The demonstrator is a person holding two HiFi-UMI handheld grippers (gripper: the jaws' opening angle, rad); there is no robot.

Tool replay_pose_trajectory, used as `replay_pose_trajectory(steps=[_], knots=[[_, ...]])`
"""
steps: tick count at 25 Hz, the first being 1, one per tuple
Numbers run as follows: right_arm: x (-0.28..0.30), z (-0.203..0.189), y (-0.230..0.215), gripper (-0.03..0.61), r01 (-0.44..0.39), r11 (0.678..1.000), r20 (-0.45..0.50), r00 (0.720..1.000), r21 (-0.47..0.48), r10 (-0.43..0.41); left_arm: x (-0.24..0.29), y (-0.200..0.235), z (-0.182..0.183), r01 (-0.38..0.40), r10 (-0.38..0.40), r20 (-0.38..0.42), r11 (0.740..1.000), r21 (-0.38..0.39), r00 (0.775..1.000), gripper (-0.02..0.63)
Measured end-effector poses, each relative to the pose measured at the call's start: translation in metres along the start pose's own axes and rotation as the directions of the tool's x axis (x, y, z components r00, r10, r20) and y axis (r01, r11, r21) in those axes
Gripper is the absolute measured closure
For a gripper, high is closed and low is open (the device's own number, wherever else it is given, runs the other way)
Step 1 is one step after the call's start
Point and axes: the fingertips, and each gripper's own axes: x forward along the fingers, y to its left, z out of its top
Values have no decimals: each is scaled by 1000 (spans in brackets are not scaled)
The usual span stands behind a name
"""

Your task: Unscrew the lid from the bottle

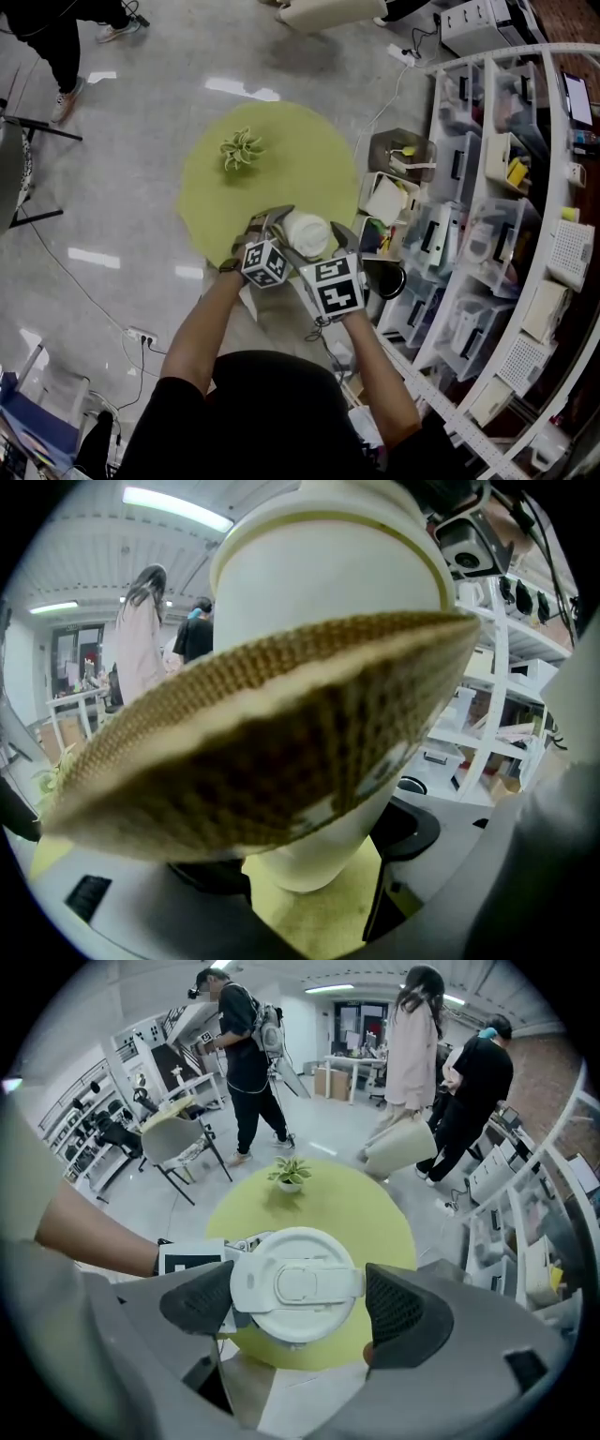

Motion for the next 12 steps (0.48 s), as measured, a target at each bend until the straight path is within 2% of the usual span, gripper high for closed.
replay_pose_trajectory(steps=[8, 12], knots=[[3, -1, 1, 144, -15, 998, -36, 999, -64, 13, 1, -1, -1, 2, -2, 4, 1000, -4, 1000, 219], [3, -1, 4, 144, -39, 982, -78, 997, -182, 25, 1, 0, -1, 5, -5, 2, 1000, -5, 1000, 219]])
